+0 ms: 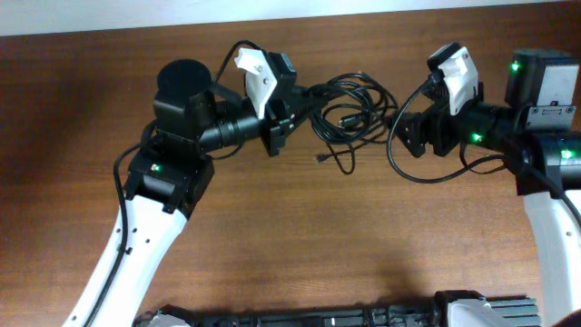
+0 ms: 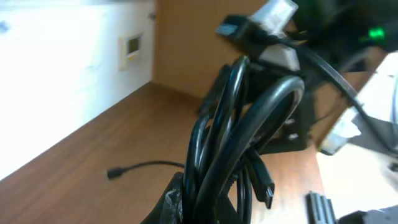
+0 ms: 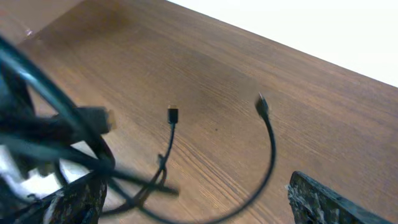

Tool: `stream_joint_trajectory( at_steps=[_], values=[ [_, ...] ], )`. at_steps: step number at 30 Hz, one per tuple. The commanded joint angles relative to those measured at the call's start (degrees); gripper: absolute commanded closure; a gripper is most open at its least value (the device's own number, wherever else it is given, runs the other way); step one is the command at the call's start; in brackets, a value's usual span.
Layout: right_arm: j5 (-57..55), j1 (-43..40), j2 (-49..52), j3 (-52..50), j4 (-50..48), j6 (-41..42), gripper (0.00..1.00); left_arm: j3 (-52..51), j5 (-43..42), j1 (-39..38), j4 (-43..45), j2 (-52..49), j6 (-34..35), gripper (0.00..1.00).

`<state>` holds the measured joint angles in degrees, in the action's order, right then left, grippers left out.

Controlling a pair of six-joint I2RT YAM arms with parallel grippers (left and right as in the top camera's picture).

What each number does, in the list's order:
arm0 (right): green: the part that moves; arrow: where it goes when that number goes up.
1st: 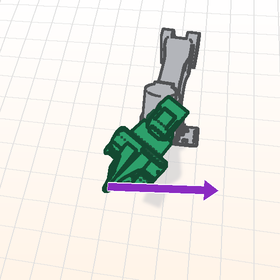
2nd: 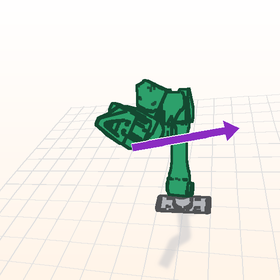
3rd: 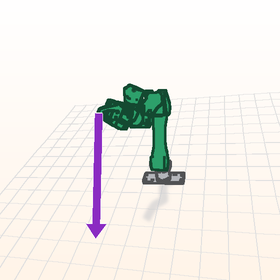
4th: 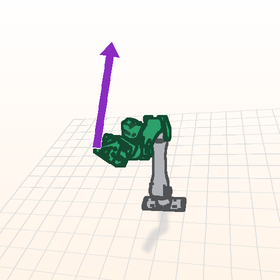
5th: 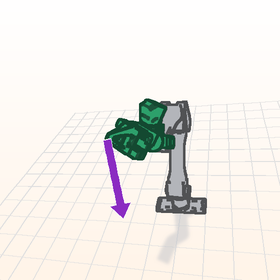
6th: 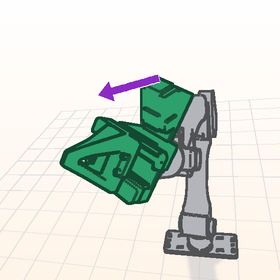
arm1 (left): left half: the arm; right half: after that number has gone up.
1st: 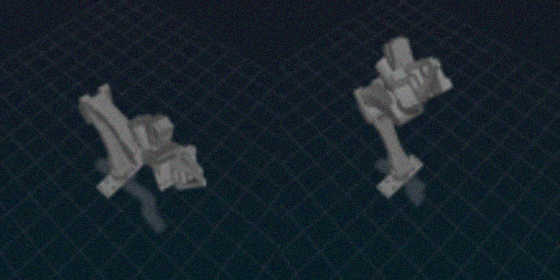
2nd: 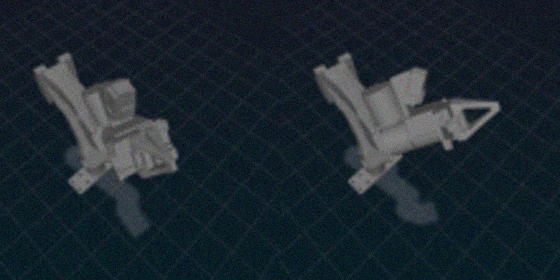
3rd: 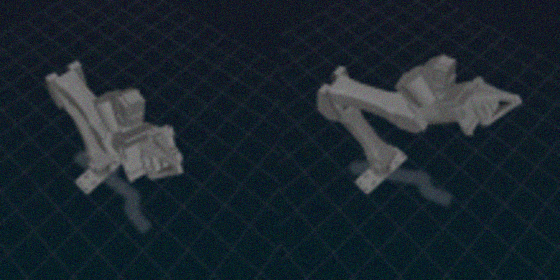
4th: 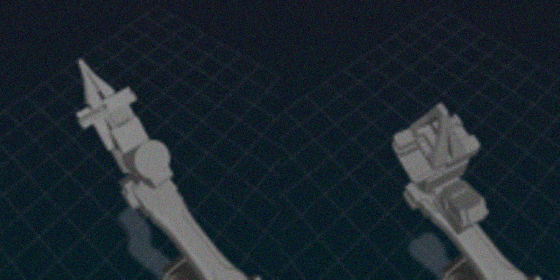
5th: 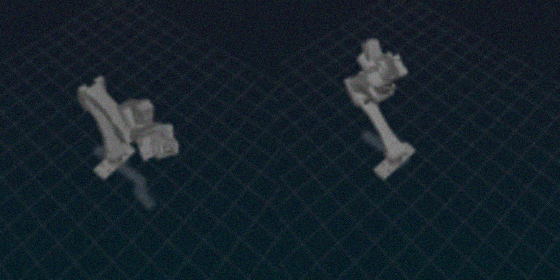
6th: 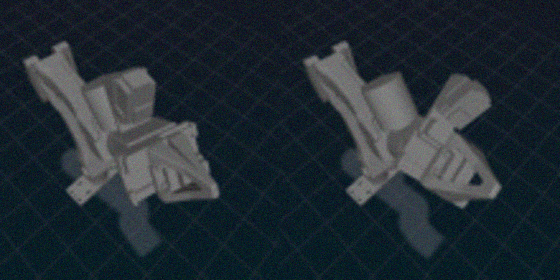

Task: Untangle cables

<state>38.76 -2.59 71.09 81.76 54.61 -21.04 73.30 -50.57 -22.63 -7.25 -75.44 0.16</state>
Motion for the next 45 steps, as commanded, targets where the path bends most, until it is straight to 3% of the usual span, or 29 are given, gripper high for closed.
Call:
stream_joint_trajectory(
  at_steps=[1,7,15,25,31,42,45],
  values=[
    [-1.18,-0.04,0.04,0.55,-0.13,-0.98,0.09,0.42,-11.78,-0.07,3.28,0.94,0.7,1.0],
    [-13.68,-0.07,1.64,0.55,-5.25,8.37,0.09,0.42,-19.39,-0.07,4.39,0.94,0.66,1.0],
    [-31.06,-0.11,3.23,0.55,-5.6,22.51,0.08,0.42,-19.37,-0.07,4.2,0.94,0.68,1.0],
    [-32.7,-0.11,3.26,0.55,-1.07,23.47,0.08,0.42,-17.38,1.42,3.74,0.94,0.24,1.0],
    [-22.12,-0.11,2.03,0.55,-1.07,20.85,0.07,0.42,-8.66,5.55,-3.63,0.94,-1.05,1.0],
    [13.94,-0.04,-0.76,0.55,-0.11,-0.9,0.0,0.42,-4.61,5.55,-16.04,0.94,-20.81,1.0],
    [20.02,-0.04,-0.76,0.55,0.9,-4.72,0.01,0.42,-4.63,5.55,-16.94,0.94,-21.99,1.0]
  ],
)
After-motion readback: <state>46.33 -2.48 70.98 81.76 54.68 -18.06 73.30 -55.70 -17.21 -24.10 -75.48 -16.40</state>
